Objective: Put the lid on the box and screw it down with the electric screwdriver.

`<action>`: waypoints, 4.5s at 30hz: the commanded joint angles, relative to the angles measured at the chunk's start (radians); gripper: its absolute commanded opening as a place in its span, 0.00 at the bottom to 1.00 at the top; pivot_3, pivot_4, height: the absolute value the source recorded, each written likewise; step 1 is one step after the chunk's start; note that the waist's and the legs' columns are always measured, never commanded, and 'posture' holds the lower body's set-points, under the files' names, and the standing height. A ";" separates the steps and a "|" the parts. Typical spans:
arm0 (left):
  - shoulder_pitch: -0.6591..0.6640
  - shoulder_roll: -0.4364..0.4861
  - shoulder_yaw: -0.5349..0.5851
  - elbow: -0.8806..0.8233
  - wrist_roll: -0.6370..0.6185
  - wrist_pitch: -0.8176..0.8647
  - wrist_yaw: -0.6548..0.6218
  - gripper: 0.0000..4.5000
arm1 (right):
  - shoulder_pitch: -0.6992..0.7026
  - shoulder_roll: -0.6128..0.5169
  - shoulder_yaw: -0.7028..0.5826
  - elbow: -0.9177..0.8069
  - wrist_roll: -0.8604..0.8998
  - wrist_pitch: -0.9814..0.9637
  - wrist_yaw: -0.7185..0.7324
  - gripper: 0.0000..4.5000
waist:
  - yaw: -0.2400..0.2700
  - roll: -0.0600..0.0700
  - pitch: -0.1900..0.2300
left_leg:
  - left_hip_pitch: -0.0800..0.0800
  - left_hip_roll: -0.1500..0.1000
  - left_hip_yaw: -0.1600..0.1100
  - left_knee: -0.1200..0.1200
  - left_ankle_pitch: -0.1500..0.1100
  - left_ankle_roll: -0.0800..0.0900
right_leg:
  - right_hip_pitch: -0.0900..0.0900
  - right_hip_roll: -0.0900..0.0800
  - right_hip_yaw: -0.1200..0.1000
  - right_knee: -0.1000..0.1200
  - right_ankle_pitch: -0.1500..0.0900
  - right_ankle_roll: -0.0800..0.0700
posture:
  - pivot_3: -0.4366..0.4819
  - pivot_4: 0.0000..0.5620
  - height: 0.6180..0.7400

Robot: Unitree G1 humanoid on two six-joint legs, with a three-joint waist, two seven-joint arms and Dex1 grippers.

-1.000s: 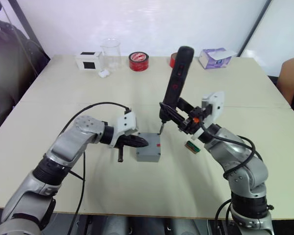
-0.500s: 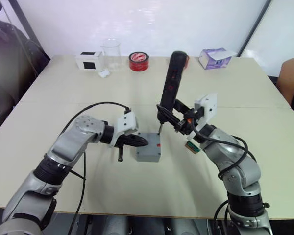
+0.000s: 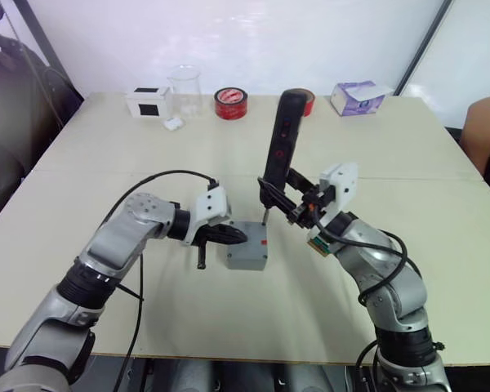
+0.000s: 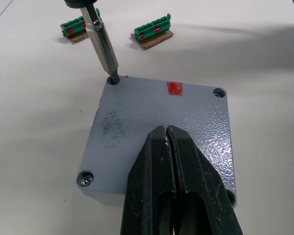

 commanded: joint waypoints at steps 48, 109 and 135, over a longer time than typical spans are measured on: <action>0.035 -0.022 -0.009 -0.020 0.033 0.016 0.016 0.00 | 0.047 -0.044 0.085 0.003 -0.090 0.082 -0.022 0.42 | 0.000 -0.009 -0.008 | 0.015 0.002 -0.002 -0.002 -0.001 0.001 | 0.013 0.000 0.001 -0.001 -0.004 -0.006 | 0.48 0.27 1.00; 0.077 0.122 0.234 -0.154 -0.242 0.178 -0.026 0.00 | -0.338 -0.942 -0.151 0.563 0.298 1.000 0.200 0.99 | 0.003 -0.004 0.000 | -0.003 0.001 0.001 -0.010 -0.002 0.004 | -0.003 0.000 0.002 -0.014 -0.001 -0.001 | 0.48 0.27 1.00; 0.615 0.276 0.479 -0.494 -0.560 0.469 0.138 0.00 | 0.778 -0.691 -0.638 -0.379 0.572 0.678 0.492 0.99 | 0.023 -0.013 -0.003 | 0.008 0.003 -0.001 -0.009 -0.001 0.001 | 0.008 -0.002 0.000 -0.015 -0.002 -0.005 | 0.48 0.27 1.00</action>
